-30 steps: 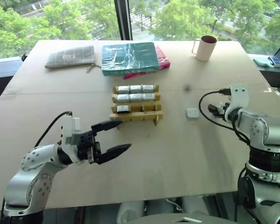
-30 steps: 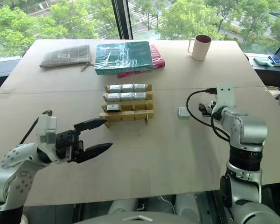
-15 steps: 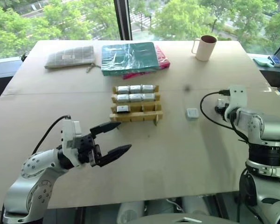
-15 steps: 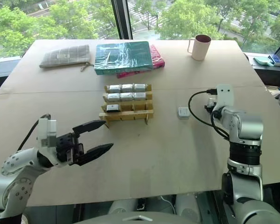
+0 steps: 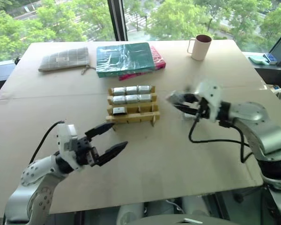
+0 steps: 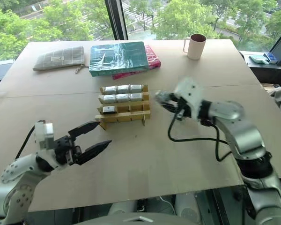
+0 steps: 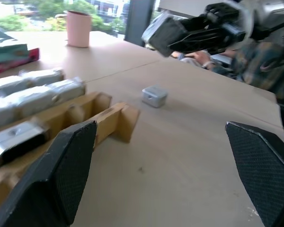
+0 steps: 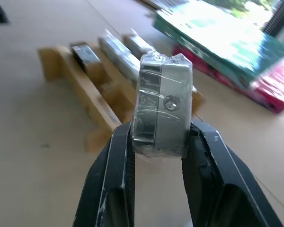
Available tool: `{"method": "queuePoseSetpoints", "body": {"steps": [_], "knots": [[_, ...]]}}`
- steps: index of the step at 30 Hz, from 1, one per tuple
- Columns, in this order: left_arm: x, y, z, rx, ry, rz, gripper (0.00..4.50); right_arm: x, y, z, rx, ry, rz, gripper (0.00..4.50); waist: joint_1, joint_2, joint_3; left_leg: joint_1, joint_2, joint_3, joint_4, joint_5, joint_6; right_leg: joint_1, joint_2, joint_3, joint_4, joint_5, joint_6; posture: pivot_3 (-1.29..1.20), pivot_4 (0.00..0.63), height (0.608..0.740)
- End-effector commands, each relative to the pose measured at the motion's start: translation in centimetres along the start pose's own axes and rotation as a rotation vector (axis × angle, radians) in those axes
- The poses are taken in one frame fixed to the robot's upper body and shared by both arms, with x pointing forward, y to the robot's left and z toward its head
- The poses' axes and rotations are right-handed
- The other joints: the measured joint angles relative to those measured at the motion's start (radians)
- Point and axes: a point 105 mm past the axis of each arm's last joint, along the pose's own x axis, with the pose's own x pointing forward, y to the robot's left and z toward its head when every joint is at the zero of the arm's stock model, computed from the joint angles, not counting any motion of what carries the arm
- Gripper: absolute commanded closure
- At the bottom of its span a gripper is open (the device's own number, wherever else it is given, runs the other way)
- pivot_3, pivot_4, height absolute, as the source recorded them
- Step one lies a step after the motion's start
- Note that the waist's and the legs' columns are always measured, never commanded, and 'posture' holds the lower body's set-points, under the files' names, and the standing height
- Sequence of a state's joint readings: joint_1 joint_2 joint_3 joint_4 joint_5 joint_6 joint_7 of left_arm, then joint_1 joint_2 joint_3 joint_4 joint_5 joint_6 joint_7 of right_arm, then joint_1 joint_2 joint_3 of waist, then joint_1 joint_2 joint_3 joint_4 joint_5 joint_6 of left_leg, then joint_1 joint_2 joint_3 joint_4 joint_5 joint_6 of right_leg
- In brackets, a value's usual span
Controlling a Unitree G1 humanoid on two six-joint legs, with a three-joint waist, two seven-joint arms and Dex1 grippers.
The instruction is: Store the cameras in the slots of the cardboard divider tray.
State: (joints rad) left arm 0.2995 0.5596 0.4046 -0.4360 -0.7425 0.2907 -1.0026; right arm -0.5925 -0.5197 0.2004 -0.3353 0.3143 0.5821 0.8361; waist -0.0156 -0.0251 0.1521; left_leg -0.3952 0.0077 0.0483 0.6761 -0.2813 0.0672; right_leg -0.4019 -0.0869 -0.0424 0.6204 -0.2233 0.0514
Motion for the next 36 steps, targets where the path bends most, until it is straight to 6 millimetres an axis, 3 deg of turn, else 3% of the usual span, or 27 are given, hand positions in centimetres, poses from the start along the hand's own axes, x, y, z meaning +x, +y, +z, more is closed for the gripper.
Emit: {"method": "queuePoseSetpoints", "body": {"steps": [1,4,9,19,28,36], "knots": [[-2.1,1.0,0.4,0.052,-0.019,0.066,0.0,2.7,1.0,1.2,-0.054,-0.034,0.123,3.68,0.003,0.0,0.0,0.0,0.0,-0.001,0.0,0.0,0.0,0.0,0.0,-0.001,0.0,0.0,-0.001,0.0,0.15,0.74],[-3.1,1.5,0.0,0.039,-0.002,0.094,0.0,5.5,1.6,0.7,-0.061,-0.013,0.186,3.68,0.008,0.0,0.0,-0.001,0.0,-0.002,0.0,0.0,0.0,0.0,-0.002,-0.003,0.001,-0.002,-0.004,0.0,0.15,0.74],[-3.3,1.1,0.4,0.051,-0.01,0.106,0.0,8.3,1.3,-0.6,-0.068,0.028,0.203,3.68,0.005,0.0,0.0,-0.002,-0.003,-0.002,0.0,0.0,0.0,-0.001,-0.004,-0.003,0.001,-0.002,-0.004,0.0,0.15,0.74],[-4.5,0.0,0.4,0.053,0.004,0.126,0.0,10.1,0.1,-1.5,-0.112,0.065,0.209,3.68,-0.006,0.001,0.001,-0.002,-0.002,-0.001,-0.004,0.001,-0.002,-0.003,-0.003,-0.002,0.001,0.0,-0.001,0.0,0.15,0.74],[-4.7,-0.6,0.1,0.044,0.004,0.146,0.0,11.5,0.1,0.3,-0.126,-0.005,0.226,3.68,-0.014,0.001,0.001,-0.002,-0.002,-0.001,-0.005,0.001,-0.003,-0.004,-0.004,-0.002,0.001,0.0,-0.001,0.0,0.15,0.74],[-4.7,-1.0,0.2,0.045,0.0,0.155,0.0,11.9,-0.3,-2.3,-0.292,0.072,0.239,3.68,-0.024,0.001,0.001,-0.002,-0.002,-0.001,-0.005,0.001,-0.003,-0.004,-0.004,-0.003,0.001,0.0,-0.001,0.0,0.15,0.74]]}}
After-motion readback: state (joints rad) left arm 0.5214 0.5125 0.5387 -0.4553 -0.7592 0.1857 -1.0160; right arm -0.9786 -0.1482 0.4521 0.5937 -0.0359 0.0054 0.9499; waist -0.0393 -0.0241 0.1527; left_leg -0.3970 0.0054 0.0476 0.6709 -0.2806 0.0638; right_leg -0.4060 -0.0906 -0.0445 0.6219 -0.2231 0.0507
